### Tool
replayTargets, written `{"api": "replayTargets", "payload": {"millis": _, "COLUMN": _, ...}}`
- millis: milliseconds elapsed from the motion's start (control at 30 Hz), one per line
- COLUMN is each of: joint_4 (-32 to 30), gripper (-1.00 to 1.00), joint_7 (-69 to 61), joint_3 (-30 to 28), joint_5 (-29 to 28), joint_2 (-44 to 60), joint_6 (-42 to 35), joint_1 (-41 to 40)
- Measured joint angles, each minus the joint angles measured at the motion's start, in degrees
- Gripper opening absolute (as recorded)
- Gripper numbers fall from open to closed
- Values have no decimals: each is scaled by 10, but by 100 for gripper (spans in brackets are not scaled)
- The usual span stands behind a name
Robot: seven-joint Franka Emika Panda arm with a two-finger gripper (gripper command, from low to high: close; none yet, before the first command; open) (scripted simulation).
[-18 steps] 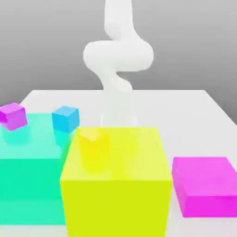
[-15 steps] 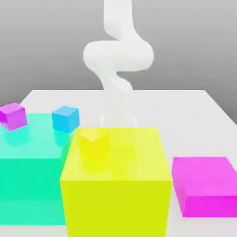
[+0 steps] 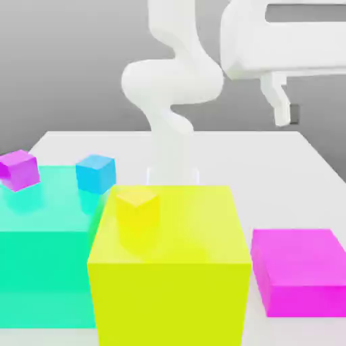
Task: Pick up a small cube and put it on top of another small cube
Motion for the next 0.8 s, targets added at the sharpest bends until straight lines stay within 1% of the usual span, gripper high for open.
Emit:
{"api": "replayTargets", "payload": {"millis": 267, "joint_4": 46, "gripper": 0, "joint_7": 26, "joint_3": 18, "joint_5": -43, "joint_2": 169, "joint_6": 22, "joint_1": 50}}
{"api": "replayTargets", "payload": {"millis": 533, "joint_4": 93, "gripper": 0, "joint_7": 52, "joint_3": 22, "joint_5": -87, "joint_2": 338, "joint_6": 42, "joint_1": 113}}
{"api": "replayTargets", "payload": {"millis": 667, "joint_4": 116, "gripper": 0, "joint_7": 64, "joint_3": 9, "joint_5": -106, "joint_2": 421, "joint_6": 89, "joint_1": 132}}
{"api": "replayTargets", "payload": {"millis": 700, "joint_4": 120, "gripper": -100, "joint_7": 66, "joint_3": 6, "joint_5": -109, "joint_2": 434, "joint_6": 99, "joint_1": 135}}
{"api": "replayTargets", "payload": {"millis": 800, "joint_4": 120, "gripper": -100, "joint_7": 65, "joint_3": 6, "joint_5": -108, "joint_2": 434, "joint_6": 99, "joint_1": 135}}
